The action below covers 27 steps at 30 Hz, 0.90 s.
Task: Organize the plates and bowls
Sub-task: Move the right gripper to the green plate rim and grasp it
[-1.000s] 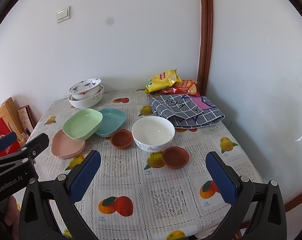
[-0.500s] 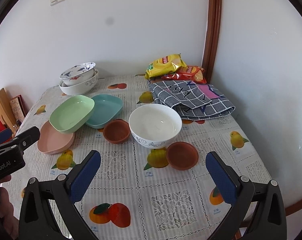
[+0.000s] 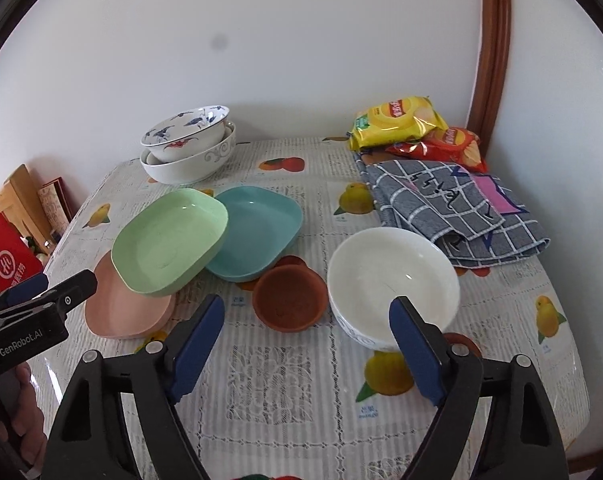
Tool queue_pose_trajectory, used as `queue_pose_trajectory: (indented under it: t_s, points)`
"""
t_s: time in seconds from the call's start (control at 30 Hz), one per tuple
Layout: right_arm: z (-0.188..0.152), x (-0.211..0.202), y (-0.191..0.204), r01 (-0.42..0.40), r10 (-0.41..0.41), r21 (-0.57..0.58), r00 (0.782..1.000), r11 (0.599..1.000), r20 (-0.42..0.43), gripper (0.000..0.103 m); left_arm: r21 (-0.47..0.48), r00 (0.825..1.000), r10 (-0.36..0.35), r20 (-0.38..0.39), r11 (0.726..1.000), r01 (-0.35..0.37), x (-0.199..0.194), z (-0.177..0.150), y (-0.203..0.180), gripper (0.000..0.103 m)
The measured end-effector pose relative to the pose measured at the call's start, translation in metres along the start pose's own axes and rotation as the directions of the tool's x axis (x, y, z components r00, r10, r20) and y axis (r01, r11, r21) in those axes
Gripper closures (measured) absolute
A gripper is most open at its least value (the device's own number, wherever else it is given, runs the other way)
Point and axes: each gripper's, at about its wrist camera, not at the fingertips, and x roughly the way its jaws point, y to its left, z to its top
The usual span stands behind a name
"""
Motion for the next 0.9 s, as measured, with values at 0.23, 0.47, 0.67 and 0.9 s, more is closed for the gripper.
queue_pose_trajectory:
  t_s: [0.23,0.47,0.67,0.9]
  points:
    - [0.034,0.037,0.029,-0.025,0.025,-0.088,1.000,0.996,0.004,0.034,-0.041,0.999,-0.030,-0.037,0.999,0.029,0.034,0.014,0.011,0.018]
    - [0.060,0.079,0.048,-0.050,0.051,-0.160,0.999,0.986,0.002,0.041,-0.049,0.996,-0.048,-0.070,0.998,0.045,0.063,0.020,0.011,0.030]
    - [0.068,0.110,0.060,-0.105,0.101,-0.187,0.994,0.977,-0.033,0.045,-0.098,0.992,-0.071,-0.103,0.993,0.061,0.083,0.022,0.018,0.036]
    - [0.077,0.137,0.077,-0.162,0.154,-0.231,0.987,0.959,-0.053,0.046,-0.120,0.990,-0.081,-0.118,0.990,0.067,0.094,0.024,0.020,0.037]
